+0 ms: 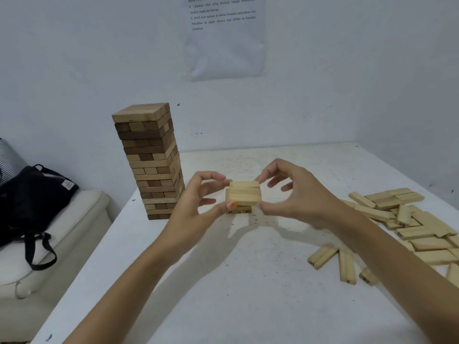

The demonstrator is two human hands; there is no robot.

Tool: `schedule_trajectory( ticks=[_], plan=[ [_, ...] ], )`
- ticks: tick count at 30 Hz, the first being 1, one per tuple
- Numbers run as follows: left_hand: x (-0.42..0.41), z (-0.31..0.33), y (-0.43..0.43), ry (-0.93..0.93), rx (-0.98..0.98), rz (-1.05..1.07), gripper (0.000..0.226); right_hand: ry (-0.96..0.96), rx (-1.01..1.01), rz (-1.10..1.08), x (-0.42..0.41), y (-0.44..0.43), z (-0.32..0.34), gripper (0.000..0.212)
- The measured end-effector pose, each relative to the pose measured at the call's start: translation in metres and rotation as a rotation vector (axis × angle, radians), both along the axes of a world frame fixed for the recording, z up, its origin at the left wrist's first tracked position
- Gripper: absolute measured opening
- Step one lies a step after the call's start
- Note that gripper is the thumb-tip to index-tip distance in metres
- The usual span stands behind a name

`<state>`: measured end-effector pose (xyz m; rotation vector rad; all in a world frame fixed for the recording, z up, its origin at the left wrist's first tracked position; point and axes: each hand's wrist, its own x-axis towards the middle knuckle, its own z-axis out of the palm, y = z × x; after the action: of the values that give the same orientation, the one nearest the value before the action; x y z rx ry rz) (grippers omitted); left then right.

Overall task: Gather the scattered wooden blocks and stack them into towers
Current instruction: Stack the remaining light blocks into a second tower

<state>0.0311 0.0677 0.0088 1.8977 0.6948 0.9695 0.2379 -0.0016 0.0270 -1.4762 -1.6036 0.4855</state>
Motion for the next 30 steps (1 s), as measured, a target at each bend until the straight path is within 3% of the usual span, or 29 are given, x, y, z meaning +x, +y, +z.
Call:
schedule_trajectory(
  ticks=[12, 30],
  plan=[
    [0.017, -0.016, 0.043, 0.021, -0.121, 0.050, 0.028, 0.175, -0.040, -0.076, 0.001, 0.043, -0.025, 0.037],
    [0.017, -0.028, 0.051, 0.116, -0.171, 0.051, 0.038, 0.137, -0.119, -0.107, -0.003, 0.052, -0.043, 0.034]
  ],
)
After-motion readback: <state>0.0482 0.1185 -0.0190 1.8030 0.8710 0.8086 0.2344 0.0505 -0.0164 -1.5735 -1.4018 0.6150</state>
